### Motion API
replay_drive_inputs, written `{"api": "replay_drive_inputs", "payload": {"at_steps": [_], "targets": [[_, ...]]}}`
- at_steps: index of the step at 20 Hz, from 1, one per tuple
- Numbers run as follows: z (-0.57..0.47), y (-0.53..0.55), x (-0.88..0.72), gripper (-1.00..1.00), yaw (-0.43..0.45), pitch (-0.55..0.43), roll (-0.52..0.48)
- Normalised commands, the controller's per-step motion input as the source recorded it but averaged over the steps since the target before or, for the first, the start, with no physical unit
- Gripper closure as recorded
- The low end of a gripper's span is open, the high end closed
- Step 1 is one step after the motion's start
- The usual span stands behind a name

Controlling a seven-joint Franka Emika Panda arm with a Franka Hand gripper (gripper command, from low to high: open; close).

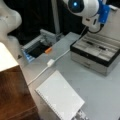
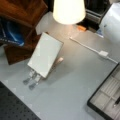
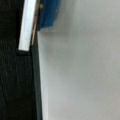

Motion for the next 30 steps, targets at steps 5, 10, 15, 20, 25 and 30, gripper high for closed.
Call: {"api": "replay_drive_inputs", "payload": {"at_steps": [5,10,15,20,25,30], "targets": [[0.14,-0.33,-0.08,-1.00,0.162,0.098,-0.163],[0.10,-0.44,-0.16,-1.00,0.106,0.093,-0.149],[0.04,-0.47,-0.21,-1.00,0.039,0.076,-0.151],[0.01,-0.52,-0.24,-1.00,-0.011,0.064,-0.151],[-0.01,-0.53,-0.26,-1.00,0.001,0.045,-0.215],[-0.04,-0.44,-0.27,-1.00,0.023,0.020,-0.247]]}}
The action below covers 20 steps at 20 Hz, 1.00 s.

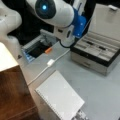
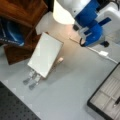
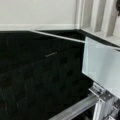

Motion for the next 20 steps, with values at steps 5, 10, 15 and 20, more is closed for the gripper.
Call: {"api": "replay_drive_inputs", "payload": {"at_steps": [5,10,15,20], "targets": [[-0.09,-0.29,-0.30,-1.00,0.028,0.005,-0.272],[-0.09,-0.18,-0.33,-1.00,0.002,0.030,-0.360],[-0.09,-0.07,-0.29,-1.00,-0.069,-0.007,-0.341],[-0.11,-0.01,-0.32,-1.00,-0.117,-0.074,-0.399]]}}
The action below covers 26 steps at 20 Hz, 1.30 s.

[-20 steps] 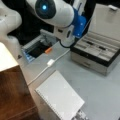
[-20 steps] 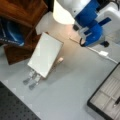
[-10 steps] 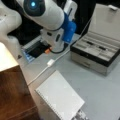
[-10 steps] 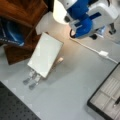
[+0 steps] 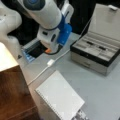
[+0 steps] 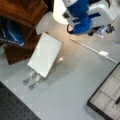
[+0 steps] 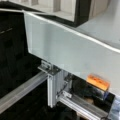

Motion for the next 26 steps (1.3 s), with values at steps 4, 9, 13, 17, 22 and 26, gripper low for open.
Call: {"api": "replay_drive_inputs", "payload": {"at_steps": [4,9,13,17,22,26], "targets": [[-0.12,0.07,-0.44,-1.00,-0.172,-0.151,-0.435],[-0.06,0.08,-0.75,-1.00,-0.224,-0.216,-0.517],[-0.10,0.10,-0.85,-1.00,-0.152,-0.277,-0.440],[-0.16,0.07,-0.79,-1.00,-0.087,-0.278,-0.350],[-0.09,0.01,-0.52,-1.00,-0.050,-0.222,-0.281],[-0.12,-0.05,-0.29,-1.00,-0.040,-0.163,-0.292]]}}
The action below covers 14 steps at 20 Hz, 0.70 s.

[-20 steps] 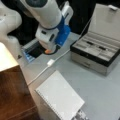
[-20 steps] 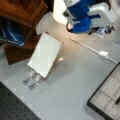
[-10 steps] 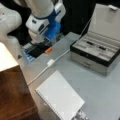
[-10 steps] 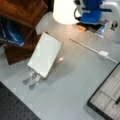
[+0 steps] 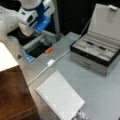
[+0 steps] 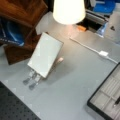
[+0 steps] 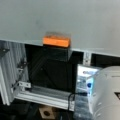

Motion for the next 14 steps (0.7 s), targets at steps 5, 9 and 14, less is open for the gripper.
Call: {"api": "replay_drive_inputs", "payload": {"at_steps": [5,9,14], "targets": [[-0.09,-0.04,-0.11,-1.00,-0.033,-0.095,-0.303],[-0.08,-0.05,0.02,-1.00,-0.036,-0.077,-0.289],[-0.14,-0.09,0.04,-1.00,-0.015,-0.086,-0.269]]}}
